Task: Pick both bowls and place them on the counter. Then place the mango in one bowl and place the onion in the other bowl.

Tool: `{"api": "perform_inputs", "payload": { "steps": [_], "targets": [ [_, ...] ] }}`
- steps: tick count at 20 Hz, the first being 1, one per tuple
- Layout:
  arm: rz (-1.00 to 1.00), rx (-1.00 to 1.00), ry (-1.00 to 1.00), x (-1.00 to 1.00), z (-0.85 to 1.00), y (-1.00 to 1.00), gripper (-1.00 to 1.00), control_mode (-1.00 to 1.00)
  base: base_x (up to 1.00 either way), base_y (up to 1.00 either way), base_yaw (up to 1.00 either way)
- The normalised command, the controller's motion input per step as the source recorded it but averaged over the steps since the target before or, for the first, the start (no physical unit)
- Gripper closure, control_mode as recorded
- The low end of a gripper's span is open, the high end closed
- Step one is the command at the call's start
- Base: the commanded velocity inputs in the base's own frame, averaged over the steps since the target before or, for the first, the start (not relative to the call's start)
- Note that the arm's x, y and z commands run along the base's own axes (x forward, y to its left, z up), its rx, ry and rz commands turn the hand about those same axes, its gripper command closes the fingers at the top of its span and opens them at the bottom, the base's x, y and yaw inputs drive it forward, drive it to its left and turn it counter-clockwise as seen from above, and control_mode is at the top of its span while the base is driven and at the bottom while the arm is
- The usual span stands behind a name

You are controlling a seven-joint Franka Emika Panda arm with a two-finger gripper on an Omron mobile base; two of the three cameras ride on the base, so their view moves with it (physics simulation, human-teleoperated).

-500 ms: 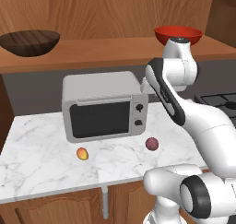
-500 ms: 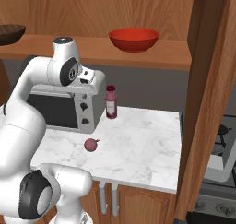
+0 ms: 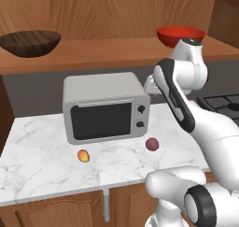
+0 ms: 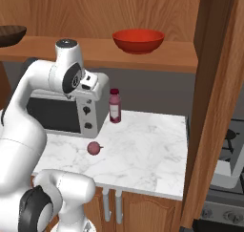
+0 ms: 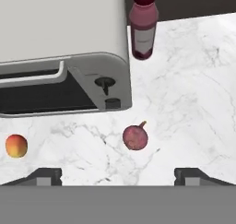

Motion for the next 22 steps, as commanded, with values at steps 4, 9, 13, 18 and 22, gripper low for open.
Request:
{"api": "perform_inputs", "payload": {
  "steps": [4, 9, 13, 18, 22],
  "targets": [
    [-0.14, 0.25, -0.02, -0.24, 0.21, 0.07, -1.00, -1.00, 0.00, 0.00, 0.00],
    [-0.14, 0.25, 0.03, -0.23, 0.26, 0.11, -1.00, -1.00, 0.00, 0.00, 0.00],
    [-0.13, 0.21, 0.16, -0.24, 0.31, 0.18, -1.00, -1.00, 0.00, 0.00, 0.00],
    [-0.04, 0.09, 0.09, -0.21, 0.33, 0.26, -1.00, -1.00, 0.00, 0.00, 0.00],
    [0.00, 0.00, 0.05, -0.16, 0.36, 0.31, -1.00, -1.00, 0.00, 0.00, 0.00]
  ]
}}
